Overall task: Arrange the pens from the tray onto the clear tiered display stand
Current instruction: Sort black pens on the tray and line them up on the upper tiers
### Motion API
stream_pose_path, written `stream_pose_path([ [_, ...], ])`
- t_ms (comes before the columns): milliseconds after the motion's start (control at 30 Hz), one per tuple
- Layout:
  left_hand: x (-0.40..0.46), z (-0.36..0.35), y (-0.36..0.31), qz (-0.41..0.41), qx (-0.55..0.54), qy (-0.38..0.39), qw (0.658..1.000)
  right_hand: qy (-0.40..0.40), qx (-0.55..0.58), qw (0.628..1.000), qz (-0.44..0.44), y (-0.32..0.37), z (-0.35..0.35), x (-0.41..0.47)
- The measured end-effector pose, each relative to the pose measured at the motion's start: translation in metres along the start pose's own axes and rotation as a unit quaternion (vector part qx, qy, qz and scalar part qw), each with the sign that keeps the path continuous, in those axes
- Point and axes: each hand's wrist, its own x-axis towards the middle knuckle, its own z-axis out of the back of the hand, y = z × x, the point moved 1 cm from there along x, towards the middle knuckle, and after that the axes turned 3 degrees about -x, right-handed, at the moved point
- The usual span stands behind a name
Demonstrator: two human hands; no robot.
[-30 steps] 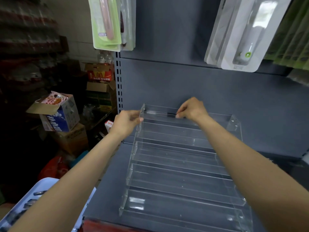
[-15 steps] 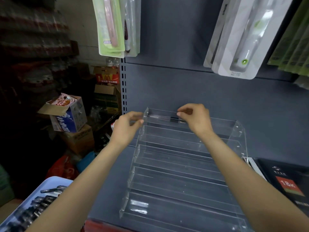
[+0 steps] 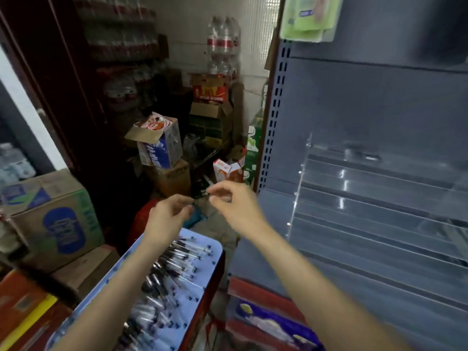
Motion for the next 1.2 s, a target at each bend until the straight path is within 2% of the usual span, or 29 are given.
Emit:
stream_pose_path([
  [133, 0.002, 0.034, 0.090, 0.076, 0.077, 0.078, 0.991, 0.059, -0.056, 0.994, -0.067, -0.014, -0.098, 0.018],
  [267, 0.003, 0.042, 0.152, 0.080, 0.146, 0.177, 0.970, 0.111, -0.113, 0.974, -0.163, -0.050, -0.170, 0.025],
  [367, 0.010, 0.036, 0.190, 0.073, 0.149, 0.229, 0.959, 0.154, -0.176, 0.953, -0.193, -0.077, -0.199, 0.027],
  [533, 0.025, 0.026, 0.226, 0.035, 0.205, 0.271, 0.940, 0.207, -0.253, 0.925, -0.195, -0.115, -0.227, 0.046],
  [633, 0.029, 0.021, 0.241, 0.021, 0.227, 0.303, 0.925, 0.193, -0.289, 0.916, -0.199, -0.128, -0.235, 0.057],
  [800, 0.029, 0.018, 0.252, -0.002, 0.219, 0.295, 0.930, 0.146, -0.323, 0.919, -0.174, -0.136, -0.240, 0.061],
  [1100, 0.032, 0.016, 0.257, 0.003, 0.201, 0.281, 0.938, 0.220, -0.235, 0.917, -0.237, -0.134, -0.233, 0.080],
  [1200, 0.033, 0.016, 0.255, 0.014, 0.192, 0.283, 0.940, 0.214, -0.204, 0.924, -0.244, -0.133, -0.230, 0.080],
])
